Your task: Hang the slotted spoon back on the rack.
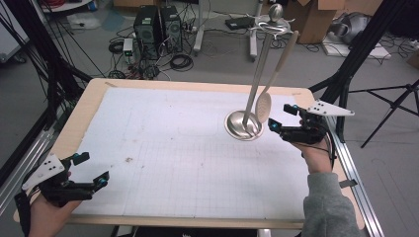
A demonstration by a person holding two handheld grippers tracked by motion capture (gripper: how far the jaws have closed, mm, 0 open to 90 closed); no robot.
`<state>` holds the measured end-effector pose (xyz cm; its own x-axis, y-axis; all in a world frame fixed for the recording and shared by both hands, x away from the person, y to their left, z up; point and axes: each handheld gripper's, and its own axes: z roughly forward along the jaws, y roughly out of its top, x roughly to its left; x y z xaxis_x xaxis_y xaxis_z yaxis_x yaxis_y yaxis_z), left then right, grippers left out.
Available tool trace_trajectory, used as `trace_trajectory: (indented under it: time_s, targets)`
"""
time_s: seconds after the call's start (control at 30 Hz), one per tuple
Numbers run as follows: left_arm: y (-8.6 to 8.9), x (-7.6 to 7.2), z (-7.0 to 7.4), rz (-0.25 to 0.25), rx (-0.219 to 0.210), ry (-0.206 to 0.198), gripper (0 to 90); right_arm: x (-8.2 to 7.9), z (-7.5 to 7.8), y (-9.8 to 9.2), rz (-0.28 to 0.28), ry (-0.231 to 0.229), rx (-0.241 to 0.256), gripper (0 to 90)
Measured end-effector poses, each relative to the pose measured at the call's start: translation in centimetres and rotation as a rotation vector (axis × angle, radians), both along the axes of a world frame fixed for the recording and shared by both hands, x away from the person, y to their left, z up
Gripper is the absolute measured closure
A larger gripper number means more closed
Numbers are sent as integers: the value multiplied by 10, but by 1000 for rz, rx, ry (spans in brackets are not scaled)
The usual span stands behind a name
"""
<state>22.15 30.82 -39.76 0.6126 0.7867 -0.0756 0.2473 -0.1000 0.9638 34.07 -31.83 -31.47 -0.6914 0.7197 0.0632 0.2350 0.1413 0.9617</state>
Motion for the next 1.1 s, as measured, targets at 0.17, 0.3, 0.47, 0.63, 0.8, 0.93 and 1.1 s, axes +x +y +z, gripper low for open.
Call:
trace_trajectory:
  time_s: [0.17,0.3,0.47,0.63,0.8,0.93,1.1]
  targets:
    - [-2,3,1,-10,-6,-4,17,-5,-8,0,40,21,18,148]
    - [-4,5,1,-16,-7,-6,17,-9,-17,3,56,39,1,148]
    - [-5,8,2,-23,-14,-10,17,-15,-23,4,58,40,2,148]
    - [-7,11,2,-31,-17,-12,17,-22,-28,3,60,47,-8,147]
    - [-10,13,1,-40,-21,-13,18,-29,-32,4,100,57,33,146]
    - [-11,14,1,-47,-21,-15,17,-36,-40,7,111,38,24,146]
    - [-11,15,1,-48,-27,-15,17,-43,-46,7,108,22,32,144]
